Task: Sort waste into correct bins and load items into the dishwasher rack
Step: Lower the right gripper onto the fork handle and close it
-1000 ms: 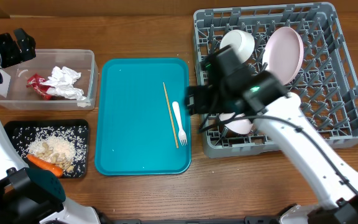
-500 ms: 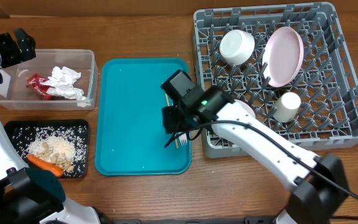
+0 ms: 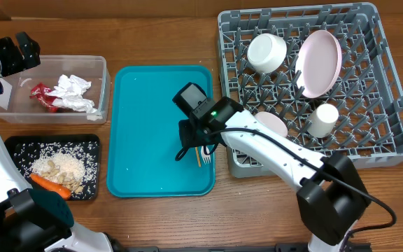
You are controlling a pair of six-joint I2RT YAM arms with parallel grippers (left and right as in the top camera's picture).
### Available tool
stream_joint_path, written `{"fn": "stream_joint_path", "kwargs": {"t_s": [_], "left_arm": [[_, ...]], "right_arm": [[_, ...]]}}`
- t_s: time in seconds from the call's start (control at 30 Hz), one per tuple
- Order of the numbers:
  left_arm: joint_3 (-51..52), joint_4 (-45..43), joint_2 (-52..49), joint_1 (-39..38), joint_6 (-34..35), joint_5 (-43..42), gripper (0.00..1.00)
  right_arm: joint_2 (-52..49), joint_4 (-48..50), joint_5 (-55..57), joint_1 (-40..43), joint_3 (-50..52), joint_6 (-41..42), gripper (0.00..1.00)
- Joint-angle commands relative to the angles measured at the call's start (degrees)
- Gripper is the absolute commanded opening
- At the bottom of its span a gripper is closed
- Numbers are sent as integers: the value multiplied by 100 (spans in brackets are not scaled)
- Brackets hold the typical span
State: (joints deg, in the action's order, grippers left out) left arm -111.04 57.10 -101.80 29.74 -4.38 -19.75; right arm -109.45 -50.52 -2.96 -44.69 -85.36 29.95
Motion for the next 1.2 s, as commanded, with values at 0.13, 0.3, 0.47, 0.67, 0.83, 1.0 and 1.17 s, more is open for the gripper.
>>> {"fn": "stream_joint_path", "kwargs": {"t_s": [0.13,0.3,0.47,0.67,0.83,1.0,1.17], "left_arm": [[-59,-11,24,-15,74,-39,100],[-59,-13,24,-15,74,-39,100],[-59,-13,24,-15,74,-39,100],[-59,-11,24,-15,72,-39,100],[-59,-13,24,-15,74,-39,100],[-59,-11,24,-15,74,-39,100],[-59,-13,24,-15,74,-39,100]], "right_arm": [[-448,122,1102,-138,24,-278,31],[-568,120,1239,-127,26,-278,31],[-645,221,1241,-127,31,-341,31],[-804,249,1300,-116,31,-341,31],[-979,251,1434,-96,31,-339,32],[-1016,249,1434,-57,31,-339,32],[-1016,249,1436,-57,31,-337,32]]}}
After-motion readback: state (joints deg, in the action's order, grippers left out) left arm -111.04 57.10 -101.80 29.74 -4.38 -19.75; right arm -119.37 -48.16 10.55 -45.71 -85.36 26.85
